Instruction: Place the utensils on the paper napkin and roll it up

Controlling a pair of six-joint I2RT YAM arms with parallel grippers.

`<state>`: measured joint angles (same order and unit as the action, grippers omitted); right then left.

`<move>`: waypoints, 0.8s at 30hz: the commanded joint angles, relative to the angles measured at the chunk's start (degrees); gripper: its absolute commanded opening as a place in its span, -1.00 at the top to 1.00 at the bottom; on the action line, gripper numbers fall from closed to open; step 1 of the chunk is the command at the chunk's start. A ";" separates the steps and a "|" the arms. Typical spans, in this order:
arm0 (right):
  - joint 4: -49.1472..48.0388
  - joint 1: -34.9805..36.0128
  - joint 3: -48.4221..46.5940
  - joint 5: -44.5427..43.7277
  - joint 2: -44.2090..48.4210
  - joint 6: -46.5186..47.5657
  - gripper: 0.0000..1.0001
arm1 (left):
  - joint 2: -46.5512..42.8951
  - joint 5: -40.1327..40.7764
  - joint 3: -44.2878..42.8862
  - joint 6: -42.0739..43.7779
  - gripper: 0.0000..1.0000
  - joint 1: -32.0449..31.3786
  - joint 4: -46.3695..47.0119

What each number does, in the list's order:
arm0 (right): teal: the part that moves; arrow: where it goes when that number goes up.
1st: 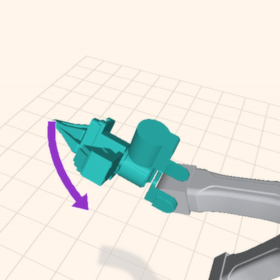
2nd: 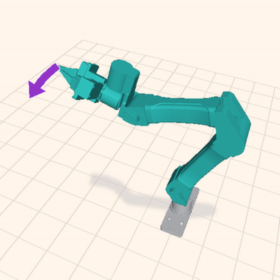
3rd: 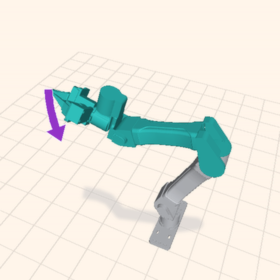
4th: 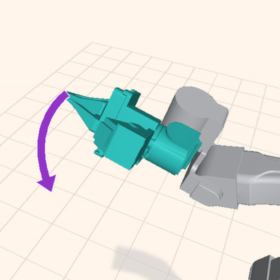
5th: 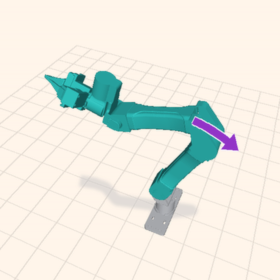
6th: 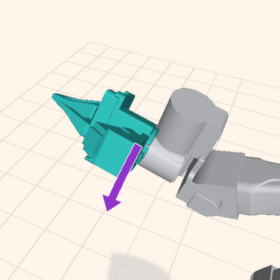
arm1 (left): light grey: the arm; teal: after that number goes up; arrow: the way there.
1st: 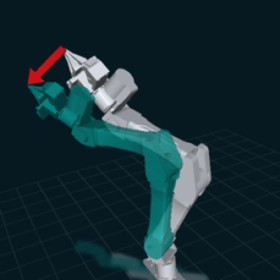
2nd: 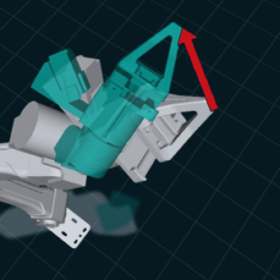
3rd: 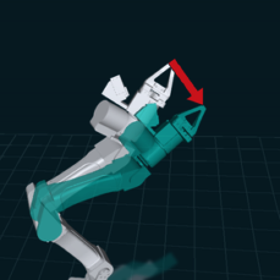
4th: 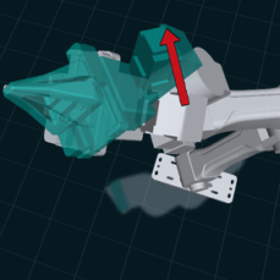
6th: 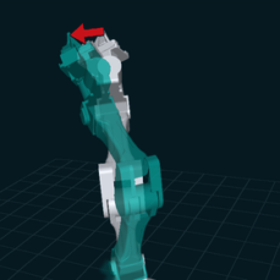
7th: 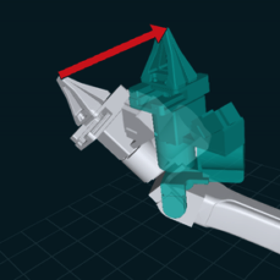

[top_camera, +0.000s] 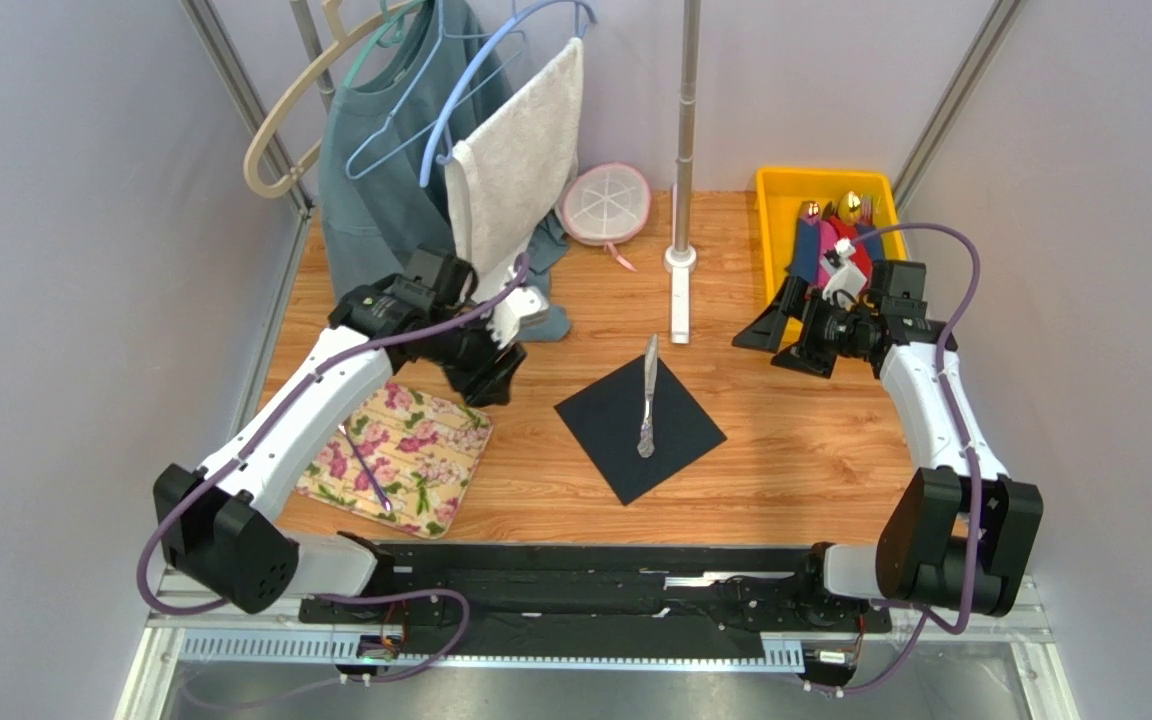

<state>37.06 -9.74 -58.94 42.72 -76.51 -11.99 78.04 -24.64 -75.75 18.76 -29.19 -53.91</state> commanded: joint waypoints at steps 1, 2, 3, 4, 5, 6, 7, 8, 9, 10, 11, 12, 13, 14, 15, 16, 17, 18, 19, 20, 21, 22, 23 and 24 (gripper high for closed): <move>-1.99 0.68 -0.83 1.58 -0.66 0.74 -1.00 | -5.00 2.30 7.26 26.48 -0.12 8.67 -13.05; -2.16 0.86 -0.83 1.58 -0.66 0.74 -1.00 | -5.09 3.36 8.15 29.02 -0.11 10.97 -13.93; -2.17 0.86 -0.74 1.58 -0.92 0.65 -1.00 | -5.26 2.85 8.94 30.01 -0.11 13.78 -14.64; -2.25 0.95 -0.65 1.40 -1.01 0.82 -1.00 | -5.79 2.15 10.60 31.15 -0.11 19.38 -15.69; -2.34 0.95 -0.65 1.49 -1.10 0.91 -1.00 | -6.23 1.45 11.58 35.16 -0.11 21.78 -16.13; -2.25 0.95 -0.57 1.40 -1.18 1.09 -1.00 | -7.02 0.92 12.72 37.46 -0.11 23.98 -16.14; -2.25 0.95 -0.48 1.31 -1.19 1.26 -1.00 | -8.68 1.17 15.60 40.27 -0.12 27.31 -15.36; -2.43 0.95 -0.30 1.49 -1.36 1.18 -1.00 | -9.48 1.87 17.45 47.69 -0.13 28.56 -14.56; -2.60 0.95 -0.13 1.75 -1.53 1.18 -1.00 | -10.18 3.71 19.30 52.21 -0.12 29.97 -14.21; -2.61 0.95 -0.13 2.19 -1.97 1.18 -1.00 | -11.23 4.51 22.71 56.78 -0.12 32.68 -13.51; -2.34 0.95 -0.39 2.37 -2.24 1.09 -1.00 | -11.59 5.21 24.14 65.00 -0.12 33.92 -12.98; -2.25 0.95 -0.56 2.54 -2.50 1.18 -1.00 | -11.86 6.52 25.28 68.22 -0.12 34.98 -11.84; -2.08 0.95 -0.65 2.81 -2.85 1.18 -1.00 | -11.60 7.23 27.30 70.77 -0.12 36.56 -8.96; -1.90 0.95 -0.83 3.07 -3.03 1.26 -1.00 | -11.16 7.68 27.93 74.02 -0.12 37.01 -7.28; -1.99 0.95 -0.74 3.16 -3.20 1.27 -1.00 | -10.55 8.03 28.37 75.53 -0.11 37.97 -6.04; -1.99 0.95 -0.74 3.25 -3.29 1.27 -1.00 | -8.71 7.86 28.29 77.20 -0.11 38.41 -4.90; -1.90 0.95 -0.65 3.33 -3.12 1.27 -1.00 | -7.65 7.86 28.20 80.69 -0.11 38.85 -4.80; -1.90 0.95 -0.65 3.34 -3.21 1.35 -1.00 | -6.60 8.20 27.76 82.55 -0.09 39.55 -4.71; -1.82 0.95 -0.65 3.34 -3.21 1.35 -1.00 | -4.50 8.21 27.67 84.66 -0.09 40.17 -4.54; -1.73 0.95 -0.74 3.34 -3.21 1.53 -1.00 | -3.52 8.21 27.50 89.90 -0.09 40.96 -4.54; -1.64 0.95 -0.83 3.34 -3.29 1.53 -1.00 | -2.73 8.12 27.58 92.74 -0.09 42.45 -4.62; -1.55 0.95 -0.92 3.34 -3.47 1.53 -1.00 | -1.67 8.12 27.76 95.21 -0.10 42.98 -3.58; -1.46 0.95 -1.00 3.42 -3.64 1.53 -1.00 | -1.32 8.47 28.10 98.88 -0.10 43.34 -2.79; -1.29 0.95 -1.18 3.42 -3.99 1.53 -1.00 | -1.05 8.65 29.07 100.66 -0.11 43.69 -2.00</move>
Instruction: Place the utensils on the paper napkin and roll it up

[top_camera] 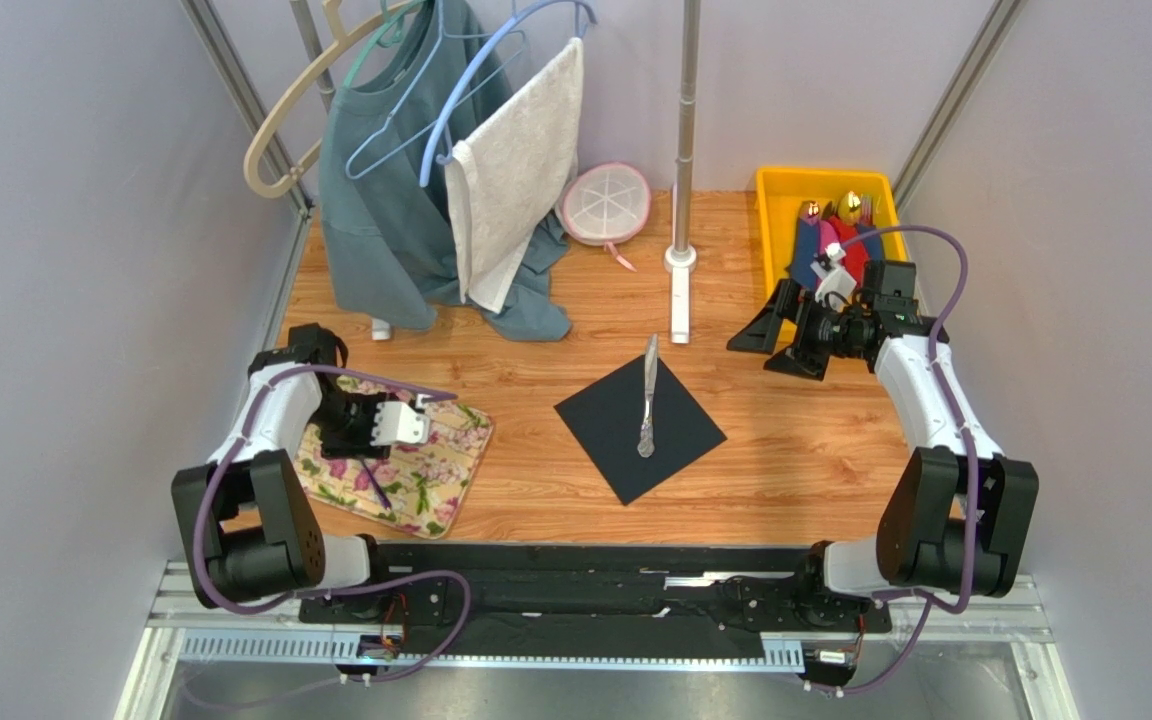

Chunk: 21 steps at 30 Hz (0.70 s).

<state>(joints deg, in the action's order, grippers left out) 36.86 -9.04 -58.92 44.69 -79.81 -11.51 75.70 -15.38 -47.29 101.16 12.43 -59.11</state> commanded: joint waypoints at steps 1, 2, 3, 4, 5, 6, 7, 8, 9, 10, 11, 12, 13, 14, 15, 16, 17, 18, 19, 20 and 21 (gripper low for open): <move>-1.00 0.25 -1.38 1.46 -0.78 1.05 -1.00 | 1.55 -0.53 1.14 19.67 -0.11 2.25 4.78; -1.00 0.25 -1.46 1.46 -0.87 1.05 -1.00 | 1.73 -0.18 1.58 22.21 -0.11 2.34 5.32; -0.83 0.25 -1.55 1.46 -1.05 1.14 -1.00 | 1.99 0.08 2.28 23.28 -0.11 2.25 5.67; -0.74 0.25 -1.64 1.37 -1.14 1.22 -1.00 | 2.43 0.34 2.55 24.25 -0.11 2.34 5.76; -0.65 0.25 -1.73 1.28 -1.22 1.31 -1.00 | 2.69 0.52 2.73 25.13 -0.11 2.34 5.76; -0.48 0.25 -1.73 1.28 -1.14 1.31 -1.00 | 3.04 0.61 3.34 25.31 -0.11 2.34 6.20; -0.56 0.25 -1.73 1.11 -1.14 1.31 -1.00 | 3.92 1.05 3.78 25.66 -0.11 2.34 7.33; -0.56 0.25 -1.64 1.10 -1.22 1.40 -1.00 | 4.36 1.92 4.04 26.62 -0.11 2.34 7.87; -0.48 0.25 -1.73 1.10 -1.22 1.31 -1.00 | 4.89 2.36 4.74 27.06 -0.10 2.51 8.31; -0.21 0.25 -1.82 1.02 -1.49 1.40 -1.00 | 5.76 2.72 5.10 28.11 -0.09 2.43 9.01; 0.05 0.25 -2.17 1.02 -1.58 1.66 -1.00 | 6.12 3.50 5.45 28.47 -0.09 2.51 9.54; 0.31 0.25 -2.43 1.02 -1.66 1.84 -1.00 | 6.91 3.77 6.06 28.73 -0.08 2.52 10.67; 0.58 0.25 -2.52 1.02 -1.75 2.01 -1.00 | 7.35 4.12 6.33 29.35 -0.08 2.60 11.12; 0.58 0.25 -2.43 0.93 -1.66 1.93 -1.00 | 7.70 4.74 6.42 29.61 -0.06 2.60 11.38; 0.49 0.25 -2.43 0.84 -1.66 1.93 -1.00 | 8.14 4.05 6.24 29.70 -0.03 2.78 12.00; 0.49 0.25 -2.43 0.75 -1.66 2.01 -1.00 | 8.32 3.69 6.16 29.53 0.02 2.87 12.44; 0.49 0.16 -2.35 0.75 -1.75 1.93 -1.00 | 8.58 3.60 6.07 29.88 0.22 2.78 12.44; 0.40 0.25 -2.43 0.75 -1.84 2.01 -1.00 | 8.24 3.34 5.72 30.32 0.35 2.87 11.66; 0.40 0.25 -2.52 0.84 -1.93 1.84 -1.00 | 7.62 2.64 5.45 30.84 0.48 2.78 11.13; 0.49 0.25 -2.61 1.01 -2.01 1.84 -1.00 | 6.92 0.37 5.10 31.28 0.69 2.78 10.43; 0.58 0.25 -2.78 1.36 -2.02 1.84 -1.00 | 4.74 -0.87 5.10 31.81 0.78 2.78 9.12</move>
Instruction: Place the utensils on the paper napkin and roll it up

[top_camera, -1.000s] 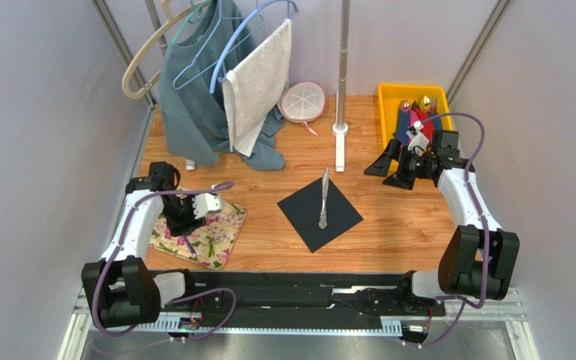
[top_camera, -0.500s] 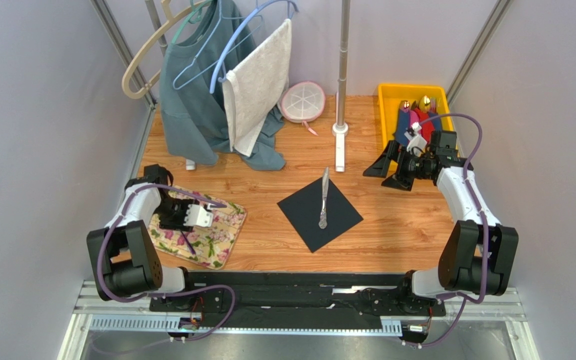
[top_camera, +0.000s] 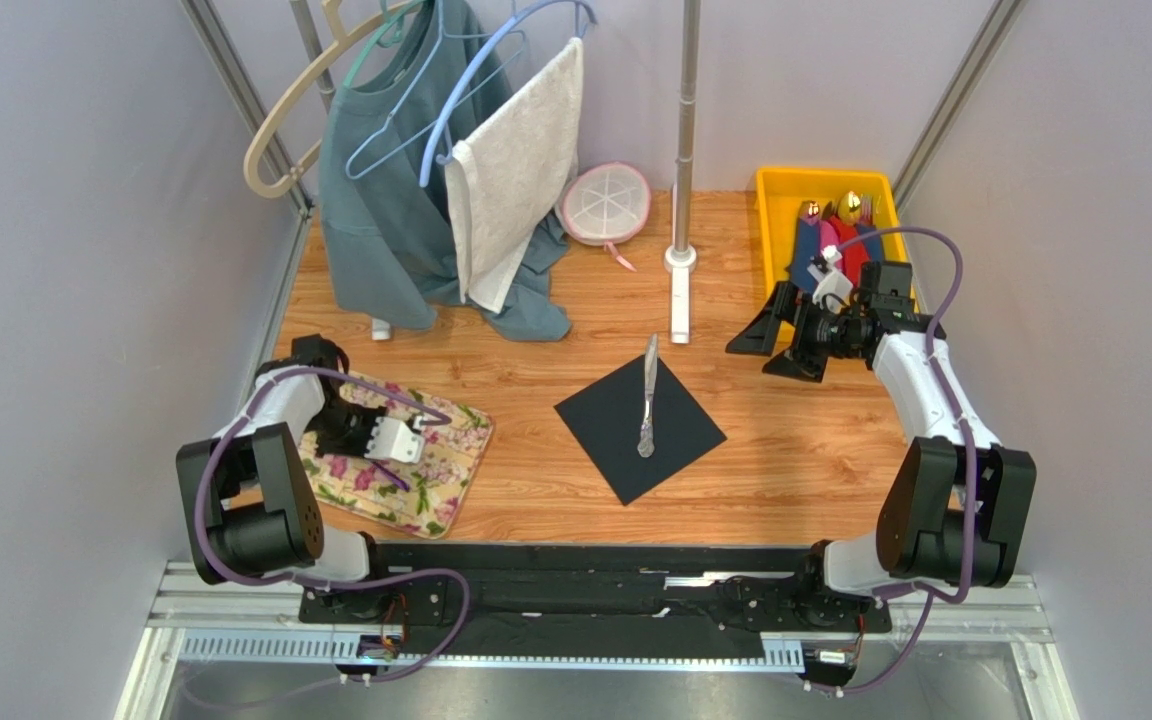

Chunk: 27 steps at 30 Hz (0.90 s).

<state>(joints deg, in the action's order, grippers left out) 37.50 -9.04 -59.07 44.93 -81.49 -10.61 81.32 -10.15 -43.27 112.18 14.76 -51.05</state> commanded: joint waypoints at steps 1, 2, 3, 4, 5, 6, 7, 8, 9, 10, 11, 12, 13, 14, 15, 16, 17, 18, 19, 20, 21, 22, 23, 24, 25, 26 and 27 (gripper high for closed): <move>-0.23 0.25 -2.63 1.48 -0.42 0.68 -1.00 | -2.20 -7.15 1.08 22.36 0.85 0.44 0.34; -0.40 0.34 -2.63 1.83 -0.33 0.51 -1.00 | -3.52 -8.82 1.17 23.42 0.93 0.44 -0.28; -0.58 0.42 -2.72 2.61 -0.33 -0.02 -1.00 | -6.15 -9.61 1.25 24.57 0.95 0.44 -1.85; -0.84 0.77 -2.81 3.32 -0.42 -0.28 -1.00 | -7.65 -10.67 1.25 26.84 0.97 0.35 -2.82; -0.85 1.04 -2.98 4.28 -0.51 -0.37 -1.00 | -9.23 -13.81 1.25 27.82 1.00 0.27 -3.44; -0.85 1.47 -3.07 6.03 -0.33 -0.55 -1.00 | -12.47 -15.67 1.25 28.61 1.00 -0.08 -3.88; -1.02 1.91 -3.07 6.83 -0.16 -1.25 -1.00 | -14.15 -17.34 1.25 31.23 1.00 -0.26 -4.06; -1.72 3.05 -3.07 7.88 0.02 -1.69 -1.00 | -15.91 -21.71 1.25 32.13 1.00 -1.48 -3.89; -2.25 3.67 -2.98 9.90 0.19 -2.22 -1.00 | -18.63 -24.10 0.56 31.79 1.00 -2.71 -2.84; -3.38 5.33 -2.90 11.05 0.46 -3.53 -0.99 | -19.61 -25.78 -0.15 28.83 1.00 -4.46 -2.22; -4.00 6.22 -2.89 12.28 0.37 -4.15 -0.99 | -20.40 -28.06 -2.07 26.79 1.00 -8.57 -1.78; -4.62 7.18 -2.98 14.47 0.46 -5.11 -0.97 | -21.72 -29.30 -2.96 24.60 1.00 -10.70 -0.04; -6.10 8.76 -2.98 15.53 0.20 -5.99 -0.96 | -22.42 -30.53 -3.66 21.36 1.00 -12.55 1.11; -6.99 10.78 -3.07 16.41 0.11 -7.83 -0.94 | -23.04 -32.89 -4.62 20.11 1.00 -16.83 2.34; -7.43 11.84 -3.16 17.55 0.02 -8.37 -0.92 | -24.27 -34.04 -4.90 19.14 1.00 -18.79 5.57; -8.13 14.11 -3.33 17.82 0.11 -8.81 -0.91 | -24.80 -35.36 -4.90 17.30 1.00 -20.81 7.78; -8.40 15.35 -3.42 18.00 0.28 -9.51 -0.90 | -25.33 -36.77 -4.55 16.67 1.00 -25.27 12.85; -8.93 16.24 -3.25 18.26 0.46 -9.95 -0.89 | -26.03 -37.22 -4.20 13.88 1.00 -27.75 16.21; -10.50 18.25 -2.99 18.53 0.72 -11.00 -0.87 | -26.21 -36.79 -3.59 11.94 1.00 -30.30 20.07; -11.82 19.05 -2.55 18.97 1.42 -13.71 -0.86 | -26.30 -35.91 -2.10 10.01 1.00 -35.89 29.16; -13.31 19.93 -1.32 20.27 1.86 -15.47 -0.82 | -25.95 -34.95 -1.39 6.77 1.00 -38.64 33.51; -16.28 21.59 -0.79 20.55 2.39 -16.97 -0.81 | -25.60 -33.11 -0.77 5.95 1.00 -41.19 37.21; -17.79 22.48 -0.18 20.73 3.61 -18.20 -0.78 | -24.29 -32.05 0.10 5.25 1.00 -45.57 44.38; -19.37 23.27 0.70 21.08 4.23 -21.17 -0.75 | -23.41 -30.73 0.72 3.07 1.00 -47.70 48.46; -22.26 25.10 1.14 21.17 4.76 -22.25 -0.74 | -22.62 -28.02 1.60 2.09 1.00 -49.72 52.76; -23.77 25.99 1.50 21.17 5.37 -23.56 -0.73 | -21.13 -27.04 3.00 1.21 1.00 -52.79 60.11; -25.35 26.70 2.20 21.25 6.34 -25.75 -0.70 | -20.42 -26.24 3.53 -0.11 1.00 -54.04 63.15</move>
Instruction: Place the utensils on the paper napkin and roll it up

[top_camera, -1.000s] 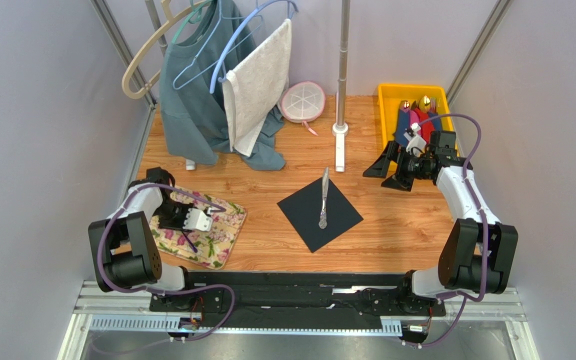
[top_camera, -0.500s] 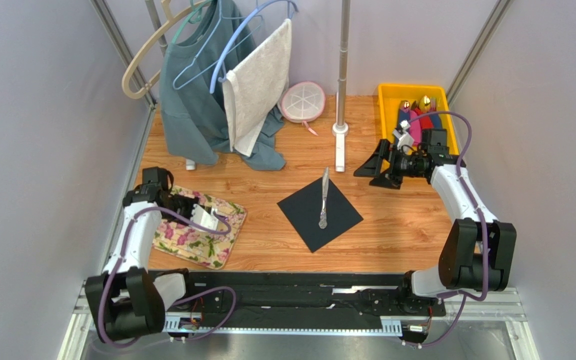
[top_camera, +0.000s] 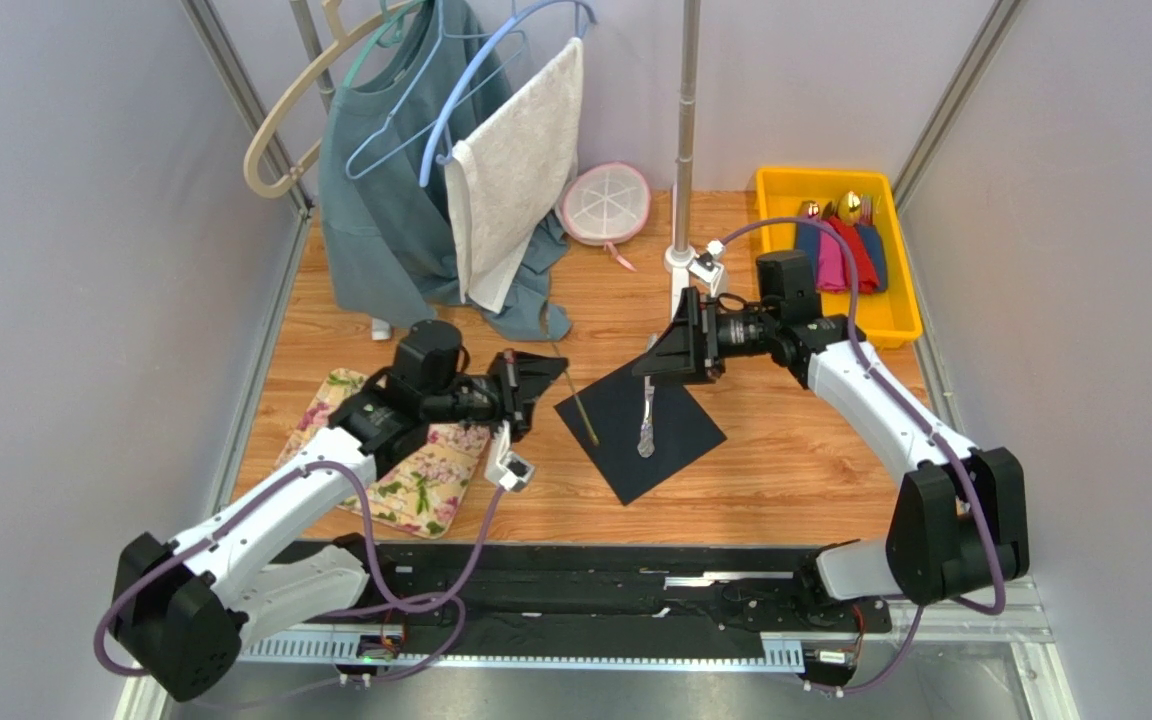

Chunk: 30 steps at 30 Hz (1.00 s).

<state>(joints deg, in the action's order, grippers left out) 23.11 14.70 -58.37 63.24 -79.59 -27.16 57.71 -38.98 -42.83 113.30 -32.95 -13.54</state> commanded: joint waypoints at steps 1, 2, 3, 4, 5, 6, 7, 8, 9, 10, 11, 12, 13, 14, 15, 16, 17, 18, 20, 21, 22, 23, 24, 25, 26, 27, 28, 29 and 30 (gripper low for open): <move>-13.68 4.10 1.85 2.94 5.05 -10.45 -0.67 | 3.63 4.07 3.54 -1.84 1.00 -8.08 28.02; -15.01 4.63 2.12 3.03 5.50 -11.42 -0.65 | 4.50 4.35 3.89 -2.02 1.00 -8.62 30.83; -16.33 4.99 2.73 3.20 6.46 -12.21 -0.62 | 4.95 4.79 4.15 -2.63 1.00 -9.14 32.16; -18.09 5.86 3.34 3.20 6.90 -13.00 -0.61 | 5.21 5.75 4.33 -3.16 1.00 -9.93 33.74; -18.45 6.30 3.61 2.77 7.17 -13.01 -0.61 | 6.09 6.46 4.68 -4.21 1.00 -10.29 37.67; -19.50 6.74 3.96 2.33 7.61 -12.83 -0.60 | 6.44 7.33 4.86 -6.66 1.00 -10.73 39.89; -20.12 7.44 4.57 2.06 7.78 -12.83 -0.58 | 6.79 8.99 4.86 -7.55 1.00 -11.43 41.47; -20.65 7.97 4.84 1.89 7.96 -12.75 -0.56 | 7.23 9.45 5.21 -8.52 1.00 -11.61 44.97; -21.00 8.24 5.02 1.71 7.87 -13.01 -0.52 | 7.41 9.71 5.47 -10.97 1.00 -11.79 47.01; -22.05 8.76 5.19 1.62 7.70 -13.18 -0.50 | 7.59 10.15 5.74 -11.69 1.00 -12.05 48.59; -22.23 8.94 5.11 1.45 7.52 -12.92 -0.48 | 7.50 10.24 6.09 -12.13 1.00 -12.14 50.35; -22.23 9.20 5.02 1.44 7.35 -12.92 -0.46 | 7.33 10.07 6.35 -12.39 1.00 -12.14 50.71; -22.58 9.47 4.93 1.62 7.00 -13.18 -0.45 | 7.15 9.54 6.53 -12.75 1.00 -12.14 51.07; -23.02 9.56 4.76 1.88 6.91 -13.71 -0.43 | 6.71 9.36 6.88 -13.10 1.00 -12.23 51.33; -25.55 9.56 4.84 2.49 6.91 -14.23 -0.32 | 6.62 9.36 6.97 -13.10 1.00 -12.31 51.42; -26.53 9.65 4.93 2.85 6.82 -14.94 -0.23 | 6.54 9.45 7.14 -12.93 1.00 -12.31 51.42; -27.59 9.65 5.28 3.63 6.99 -16.60 0.03 | 6.53 9.62 7.41 -12.84 1.00 -12.31 51.68; -29.25 9.56 5.37 3.82 7.08 -17.22 0.17 | 6.53 9.80 7.50 -12.92 1.00 -12.23 51.68; -29.97 9.65 5.72 4.08 7.87 -17.93 0.72 | 6.62 10.33 7.50 -13.19 1.00 -12.23 51.77; -29.97 9.65 5.81 3.91 8.13 -18.10 0.95 | 6.62 10.42 7.67 -13.28 1.00 -12.31 51.69; -29.45 9.56 5.81 3.56 8.40 -18.02 1.00 | 6.62 11.37 7.41 -13.19 1.00 -12.49 51.42; -28.66 9.56 5.72 3.03 8.57 -17.58 1.00 | 6.62 12.25 7.41 -13.28 0.96 -12.75 50.90; -26.30 9.56 5.20 1.72 9.10 -16.19 1.00 | 6.36 13.13 7.15 -14.15 0.80 -13.10 50.46; -25.06 9.12 4.85 0.84 9.54 -15.48 1.00 | 5.92 15.32 6.19 -15.02 0.41 -13.37 49.85; -23.92 8.68 4.58 -0.13 9.80 -14.95 1.00 | 4.44 16.64 5.31 -16.16 0.27 -13.54 46.53; -21.38 8.16 4.23 -2.23 10.33 -14.51 1.00 | 3.47 17.88 4.17 -18.79 0.16 -13.54 43.63; -19.88 6.76 3.27 -3.73 10.60 -13.28 1.00 | 2.24 20.67 0.94 -20.47 0.03 -13.54 36.46; -18.82 5.96 2.65 -4.96 10.77 -12.75 1.00 | 0.14 22.35 -0.92 -26.92 0.00 -13.54 33.00; -15.94 4.39 1.95 -8.02 11.30 -11.96 1.00 | -0.66 26.02 -3.20 -31.25 0.00 -13.54 29.40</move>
<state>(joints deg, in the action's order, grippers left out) 1.26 22.81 -52.88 63.05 -71.11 -42.72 62.89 -22.33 -36.88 96.92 -46.17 27.73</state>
